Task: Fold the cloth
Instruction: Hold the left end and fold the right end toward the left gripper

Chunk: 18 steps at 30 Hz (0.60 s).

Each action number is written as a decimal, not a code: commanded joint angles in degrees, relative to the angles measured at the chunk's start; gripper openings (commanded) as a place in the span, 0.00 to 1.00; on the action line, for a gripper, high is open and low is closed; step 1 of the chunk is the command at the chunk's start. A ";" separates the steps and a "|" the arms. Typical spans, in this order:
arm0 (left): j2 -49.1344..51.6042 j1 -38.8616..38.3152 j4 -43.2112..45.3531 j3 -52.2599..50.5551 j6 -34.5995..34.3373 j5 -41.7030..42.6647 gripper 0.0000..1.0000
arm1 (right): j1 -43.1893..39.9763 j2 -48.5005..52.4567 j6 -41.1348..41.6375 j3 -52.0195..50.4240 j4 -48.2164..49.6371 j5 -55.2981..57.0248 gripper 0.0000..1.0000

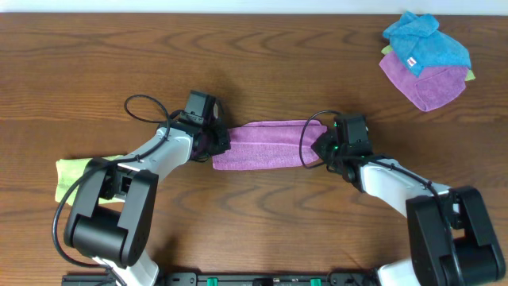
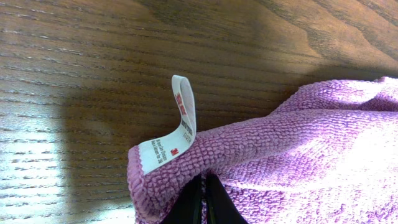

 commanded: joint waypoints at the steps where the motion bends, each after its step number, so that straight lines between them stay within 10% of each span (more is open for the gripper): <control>1: 0.94 -0.07 -0.09 1.07 -0.09 -1.29 0.06 | -0.42 -2.36 -3.89 -0.72 -0.04 -0.98 0.01; 18: 0.96 -1.86 -2.16 1.07 -0.92 -3.76 0.06 | 4.90 -9.99 -7.98 -0.66 -0.13 -3.06 0.01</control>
